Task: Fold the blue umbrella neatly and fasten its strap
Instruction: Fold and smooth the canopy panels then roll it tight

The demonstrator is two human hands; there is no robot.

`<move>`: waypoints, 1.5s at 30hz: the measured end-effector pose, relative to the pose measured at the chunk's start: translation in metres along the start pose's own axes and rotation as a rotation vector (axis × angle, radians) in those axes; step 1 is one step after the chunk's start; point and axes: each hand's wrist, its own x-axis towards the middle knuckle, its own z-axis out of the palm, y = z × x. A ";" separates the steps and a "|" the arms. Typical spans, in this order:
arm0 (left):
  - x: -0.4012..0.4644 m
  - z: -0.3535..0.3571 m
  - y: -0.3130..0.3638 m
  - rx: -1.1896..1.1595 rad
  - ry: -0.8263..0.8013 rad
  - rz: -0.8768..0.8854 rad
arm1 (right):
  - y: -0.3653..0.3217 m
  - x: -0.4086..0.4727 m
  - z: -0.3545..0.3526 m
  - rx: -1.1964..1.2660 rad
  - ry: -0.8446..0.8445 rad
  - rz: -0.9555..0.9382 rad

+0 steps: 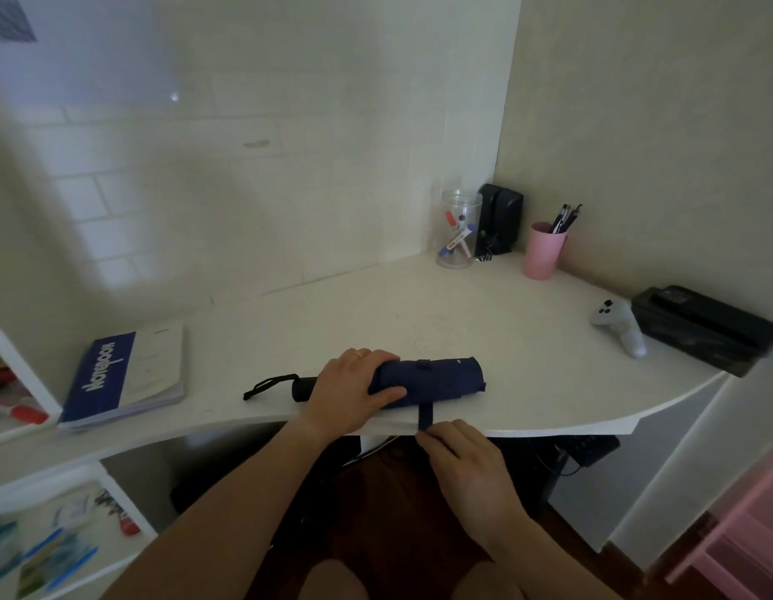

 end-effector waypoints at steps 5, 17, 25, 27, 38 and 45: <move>-0.008 0.009 0.008 0.137 0.174 0.123 | 0.000 0.016 -0.009 0.098 0.022 0.043; -0.024 0.033 0.007 0.141 0.397 0.275 | 0.042 0.059 -0.035 0.506 -0.124 0.392; -0.025 0.033 0.006 0.089 0.374 0.248 | 0.059 0.088 -0.028 0.430 -0.179 0.468; -0.025 0.034 0.006 0.082 0.377 0.245 | 0.060 0.092 -0.028 0.396 -0.205 0.484; -0.024 0.027 0.005 0.064 0.305 0.242 | 0.081 0.107 -0.028 0.482 -0.402 0.513; -0.014 0.012 0.018 0.150 0.181 0.142 | 0.069 0.111 -0.020 0.344 -0.456 0.489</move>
